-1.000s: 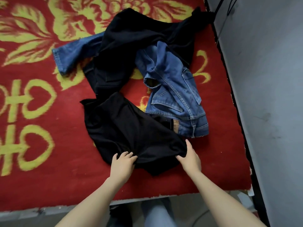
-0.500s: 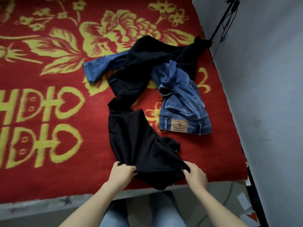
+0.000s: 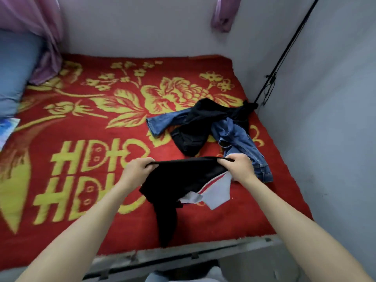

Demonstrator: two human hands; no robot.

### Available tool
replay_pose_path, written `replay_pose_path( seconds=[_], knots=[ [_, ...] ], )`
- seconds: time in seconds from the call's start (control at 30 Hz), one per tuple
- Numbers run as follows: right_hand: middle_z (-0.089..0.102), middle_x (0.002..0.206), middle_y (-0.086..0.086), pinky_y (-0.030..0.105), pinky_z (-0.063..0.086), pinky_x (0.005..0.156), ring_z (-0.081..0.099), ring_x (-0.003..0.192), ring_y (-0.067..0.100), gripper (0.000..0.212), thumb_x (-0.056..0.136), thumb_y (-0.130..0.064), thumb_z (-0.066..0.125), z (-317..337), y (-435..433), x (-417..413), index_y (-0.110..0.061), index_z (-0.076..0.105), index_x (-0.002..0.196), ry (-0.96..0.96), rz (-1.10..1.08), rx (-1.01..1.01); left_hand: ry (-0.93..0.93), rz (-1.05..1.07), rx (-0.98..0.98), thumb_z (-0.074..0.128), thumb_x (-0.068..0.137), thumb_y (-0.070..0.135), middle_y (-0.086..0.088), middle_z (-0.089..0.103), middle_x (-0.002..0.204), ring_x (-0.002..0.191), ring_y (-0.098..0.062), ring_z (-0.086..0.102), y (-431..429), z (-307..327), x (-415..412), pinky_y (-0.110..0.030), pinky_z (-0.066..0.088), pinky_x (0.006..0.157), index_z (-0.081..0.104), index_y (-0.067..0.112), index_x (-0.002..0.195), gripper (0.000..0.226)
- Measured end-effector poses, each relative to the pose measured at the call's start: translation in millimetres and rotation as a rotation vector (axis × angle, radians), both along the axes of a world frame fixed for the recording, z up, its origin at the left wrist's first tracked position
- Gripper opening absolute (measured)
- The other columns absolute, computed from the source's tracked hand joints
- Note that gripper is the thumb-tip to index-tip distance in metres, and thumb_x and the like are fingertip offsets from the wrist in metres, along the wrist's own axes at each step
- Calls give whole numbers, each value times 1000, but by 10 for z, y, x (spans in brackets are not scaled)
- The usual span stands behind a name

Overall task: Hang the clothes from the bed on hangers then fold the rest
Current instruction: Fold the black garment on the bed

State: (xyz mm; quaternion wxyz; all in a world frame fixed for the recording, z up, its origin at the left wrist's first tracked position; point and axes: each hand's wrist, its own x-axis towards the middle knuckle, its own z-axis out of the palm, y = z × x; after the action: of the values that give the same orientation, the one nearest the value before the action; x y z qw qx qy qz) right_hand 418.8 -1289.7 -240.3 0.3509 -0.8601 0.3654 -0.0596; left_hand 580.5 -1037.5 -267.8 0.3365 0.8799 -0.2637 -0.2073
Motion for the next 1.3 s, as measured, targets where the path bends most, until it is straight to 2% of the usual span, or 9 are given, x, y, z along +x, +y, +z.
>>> replay_pose_path(
  seconds=[0.13,0.23,0.37,0.47,0.57,0.7,0.83,1.03,1.3],
  knots=[
    [27,37,-5,29,26,56,26,39,13,55,83,-20,70,1016,226,453,-12,34,43,-214,102,121,-192,92,-115,52,95,17,-6,69,98,96,-27,62,151,606,192,-38,45,80,64,15,108,18],
    [17,34,-10,18,29,49,17,36,10,57,81,-17,71,1640,485,730,-13,28,44,-248,167,131,-306,110,-292,57,93,22,-8,51,137,128,-24,43,162,991,107,-42,33,107,44,11,139,49],
    [23,35,-9,16,21,34,20,29,5,55,78,-13,72,2067,861,963,-13,33,39,-270,262,127,-308,-125,-445,65,79,53,0,30,151,138,-15,26,110,1300,-212,-35,24,111,27,21,147,84],
    [29,38,-5,18,21,37,26,32,8,45,78,-17,70,2264,1061,1080,-11,39,46,-247,316,84,-242,-208,-567,70,71,53,12,34,146,133,-4,32,82,1442,-317,-23,30,106,24,30,146,91],
    [29,41,-3,18,22,38,26,35,10,46,80,-21,69,2391,1116,1108,-10,36,50,-242,339,81,-304,-87,-627,69,85,19,13,57,118,106,-4,56,109,1565,-257,-9,42,81,45,18,136,56],
    [46,61,8,19,30,41,41,56,17,40,84,-29,68,2528,1055,1030,9,62,73,-330,324,55,-418,17,-593,56,92,12,-2,66,86,78,-20,60,199,1806,-118,-31,42,66,64,10,101,12],
    [67,90,15,25,47,61,57,71,17,23,85,-25,68,2387,854,893,-3,69,93,-408,276,168,-362,-3,-639,53,94,10,-6,60,82,73,-17,51,203,2187,27,-32,37,67,63,-2,94,15],
    [55,66,-1,22,38,50,49,54,9,20,94,-30,54,1883,687,733,-16,59,80,-556,73,357,29,86,-788,51,96,11,-1,51,61,51,-8,47,-1,2572,74,-18,37,48,59,4,77,21],
    [54,118,6,32,41,95,52,109,19,44,93,-33,54,1065,1184,482,-10,44,129,-682,154,163,82,121,-819,51,96,12,-6,51,65,51,-12,48,-138,2724,137,-20,39,48,59,7,75,22]
  ],
)
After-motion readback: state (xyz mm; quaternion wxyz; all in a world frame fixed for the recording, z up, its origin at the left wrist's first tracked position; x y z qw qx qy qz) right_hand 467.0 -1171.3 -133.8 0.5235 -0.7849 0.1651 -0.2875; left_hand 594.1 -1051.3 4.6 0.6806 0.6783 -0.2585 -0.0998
